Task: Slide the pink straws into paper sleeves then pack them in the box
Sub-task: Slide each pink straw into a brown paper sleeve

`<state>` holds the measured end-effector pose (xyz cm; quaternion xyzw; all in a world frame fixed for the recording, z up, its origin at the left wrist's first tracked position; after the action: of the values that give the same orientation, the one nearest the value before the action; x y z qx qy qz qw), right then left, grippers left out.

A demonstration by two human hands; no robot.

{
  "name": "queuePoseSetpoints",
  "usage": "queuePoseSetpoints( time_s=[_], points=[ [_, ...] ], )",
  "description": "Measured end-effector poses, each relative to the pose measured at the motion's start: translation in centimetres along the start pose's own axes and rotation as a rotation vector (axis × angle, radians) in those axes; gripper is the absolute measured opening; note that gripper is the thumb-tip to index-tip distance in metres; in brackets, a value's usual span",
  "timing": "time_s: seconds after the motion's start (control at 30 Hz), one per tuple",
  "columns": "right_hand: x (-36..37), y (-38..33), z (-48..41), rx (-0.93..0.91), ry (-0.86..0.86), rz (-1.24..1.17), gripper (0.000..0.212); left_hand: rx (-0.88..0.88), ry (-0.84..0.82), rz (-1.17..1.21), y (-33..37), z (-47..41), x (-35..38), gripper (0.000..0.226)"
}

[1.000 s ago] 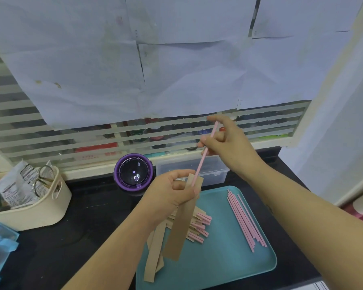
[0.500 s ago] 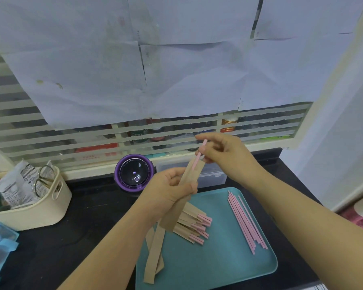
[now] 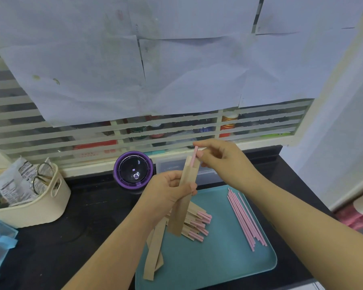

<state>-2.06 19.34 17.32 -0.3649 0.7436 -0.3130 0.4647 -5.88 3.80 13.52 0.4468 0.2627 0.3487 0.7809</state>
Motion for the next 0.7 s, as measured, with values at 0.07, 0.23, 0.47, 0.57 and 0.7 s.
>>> queuePoseSetpoints(
  time_s=[0.07,0.23,0.47,0.57,0.7],
  points=[
    [-0.6,0.5,0.2,0.010,-0.013,0.017,0.034,-0.006,0.010,0.018,0.0,-0.2,-0.3,0.020],
    [-1.6,8.3,3.2,0.319,-0.080,0.186,0.023,-0.012,0.041,0.046,-1.2,-0.8,-1.2,0.016],
    [1.3,18.5,11.1,0.688,-0.360,0.582,0.030,-0.061,0.079,0.072,-3.4,-1.1,-1.1,0.016],
    [1.9,19.3,12.6,0.743,-0.387,0.615,0.025,-0.072,0.085,0.105,-4.0,-1.2,-0.9,0.017],
    [2.1,19.6,13.0,0.736,-0.376,0.680,0.019,-0.080,0.092,0.094,-4.3,-1.1,-0.6,0.019]
  ],
)
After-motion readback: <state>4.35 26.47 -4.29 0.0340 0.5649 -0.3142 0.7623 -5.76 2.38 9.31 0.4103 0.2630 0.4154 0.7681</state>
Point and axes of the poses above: each hand's wrist, its own z-axis away from the middle knuckle, its own x-axis out of the palm, y = z × x, the point moved 3 cm from there along -z, towards the middle knuckle, and after that the axes turned 15 degrees about -x, right-handed, at the moved point
